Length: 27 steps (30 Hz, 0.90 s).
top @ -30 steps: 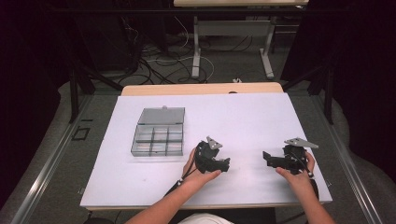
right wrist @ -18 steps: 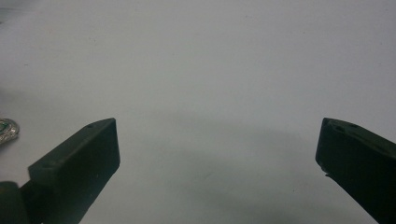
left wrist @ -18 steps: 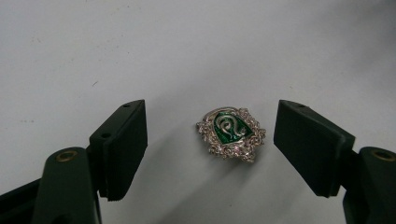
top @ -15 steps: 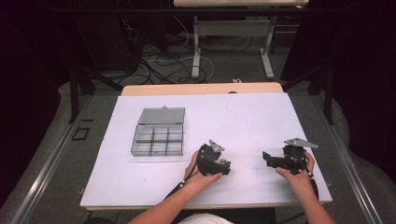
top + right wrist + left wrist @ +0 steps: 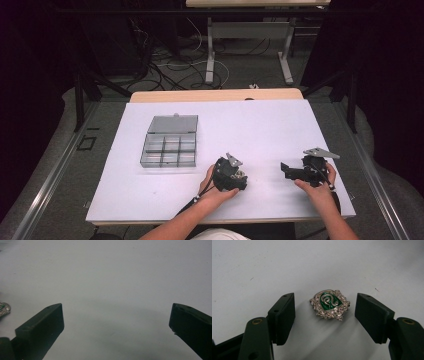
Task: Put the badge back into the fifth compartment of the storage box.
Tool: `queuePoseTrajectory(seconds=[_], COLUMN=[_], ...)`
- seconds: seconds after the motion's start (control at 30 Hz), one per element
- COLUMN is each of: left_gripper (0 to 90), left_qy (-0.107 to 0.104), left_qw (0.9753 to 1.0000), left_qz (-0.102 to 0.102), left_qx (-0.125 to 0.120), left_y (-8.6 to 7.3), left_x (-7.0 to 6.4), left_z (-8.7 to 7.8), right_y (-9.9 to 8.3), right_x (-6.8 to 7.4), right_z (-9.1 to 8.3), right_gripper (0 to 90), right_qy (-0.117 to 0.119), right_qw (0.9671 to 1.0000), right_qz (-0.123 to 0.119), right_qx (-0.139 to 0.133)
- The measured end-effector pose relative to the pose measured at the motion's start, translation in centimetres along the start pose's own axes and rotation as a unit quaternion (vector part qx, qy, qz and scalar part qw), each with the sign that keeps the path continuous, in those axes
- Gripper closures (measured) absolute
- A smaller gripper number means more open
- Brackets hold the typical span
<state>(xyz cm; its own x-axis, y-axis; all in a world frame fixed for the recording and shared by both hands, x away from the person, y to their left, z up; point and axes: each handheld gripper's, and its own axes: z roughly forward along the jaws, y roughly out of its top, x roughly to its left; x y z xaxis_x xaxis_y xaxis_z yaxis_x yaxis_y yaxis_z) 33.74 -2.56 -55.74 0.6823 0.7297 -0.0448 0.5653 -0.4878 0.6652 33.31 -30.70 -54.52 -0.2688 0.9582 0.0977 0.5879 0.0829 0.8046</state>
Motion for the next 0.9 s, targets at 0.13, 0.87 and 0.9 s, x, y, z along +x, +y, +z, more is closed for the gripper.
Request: queuePoseTrajectory(seconds=[0.13, 0.87, 0.9], left_gripper=[34.5, 47.6, 48.7], left_qy=[0.002, 0.015, 0.014], left_qw=[1.0, 0.9998, 0.9998], left_qz=[0.0, 0.006, 0.006], left_qx=[-0.003, -0.008, -0.009], left_y=[-0.05, -0.01, -0.01], left_x=[-0.13, -0.68, -0.7], left_z=[0.04, 0.17, 0.16], right_y=[-0.01, -0.07, -0.07], right_x=[0.07, 0.06, 0.05], right_z=[0.03, 0.22, 0.21], right_gripper=[0.0, 0.0, 0.0], right_qy=[0.002, 0.005, 0.006], right_qw=[1.0, 1.0, 1.0], right_qz=[0.001, -0.002, -0.003], right_qx=[0.001, 0.006, 0.006])
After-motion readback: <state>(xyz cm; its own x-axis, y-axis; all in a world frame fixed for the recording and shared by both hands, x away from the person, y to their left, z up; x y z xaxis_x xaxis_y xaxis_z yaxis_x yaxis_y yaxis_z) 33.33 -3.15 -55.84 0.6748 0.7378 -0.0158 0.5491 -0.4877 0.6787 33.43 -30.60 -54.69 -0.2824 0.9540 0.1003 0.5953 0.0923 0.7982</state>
